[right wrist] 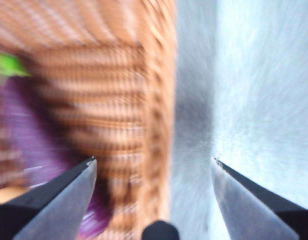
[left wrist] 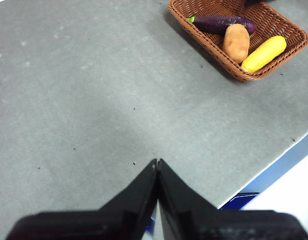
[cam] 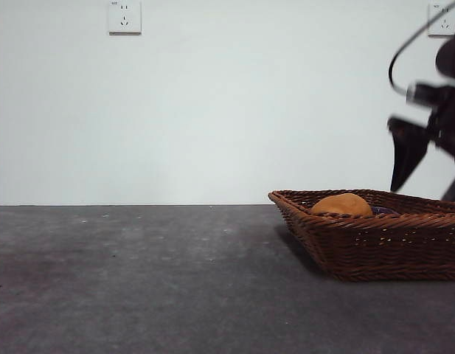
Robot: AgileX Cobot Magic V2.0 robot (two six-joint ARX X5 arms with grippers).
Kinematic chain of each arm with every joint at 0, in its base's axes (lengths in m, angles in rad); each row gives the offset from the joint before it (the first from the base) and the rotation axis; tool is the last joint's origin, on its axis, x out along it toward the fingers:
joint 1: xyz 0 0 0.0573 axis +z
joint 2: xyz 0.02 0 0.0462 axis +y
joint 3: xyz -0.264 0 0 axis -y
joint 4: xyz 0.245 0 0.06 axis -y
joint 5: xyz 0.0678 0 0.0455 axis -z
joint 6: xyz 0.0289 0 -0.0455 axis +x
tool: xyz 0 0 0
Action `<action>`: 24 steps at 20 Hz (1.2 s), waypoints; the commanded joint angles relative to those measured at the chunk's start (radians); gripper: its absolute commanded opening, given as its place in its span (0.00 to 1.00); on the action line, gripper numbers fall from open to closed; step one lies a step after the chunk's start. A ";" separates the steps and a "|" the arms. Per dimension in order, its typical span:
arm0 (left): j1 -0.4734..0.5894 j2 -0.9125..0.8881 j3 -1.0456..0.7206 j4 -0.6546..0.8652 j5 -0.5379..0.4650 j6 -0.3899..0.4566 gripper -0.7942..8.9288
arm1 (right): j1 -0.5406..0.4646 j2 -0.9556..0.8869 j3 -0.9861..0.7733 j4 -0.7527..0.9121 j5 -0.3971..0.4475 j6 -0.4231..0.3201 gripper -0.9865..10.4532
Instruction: Help me put the vegetables on the table into the basket
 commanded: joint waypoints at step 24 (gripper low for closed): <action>0.003 0.016 -0.003 0.006 -0.002 0.050 0.07 | 0.002 -0.934 0.049 -0.815 -0.188 -0.138 0.08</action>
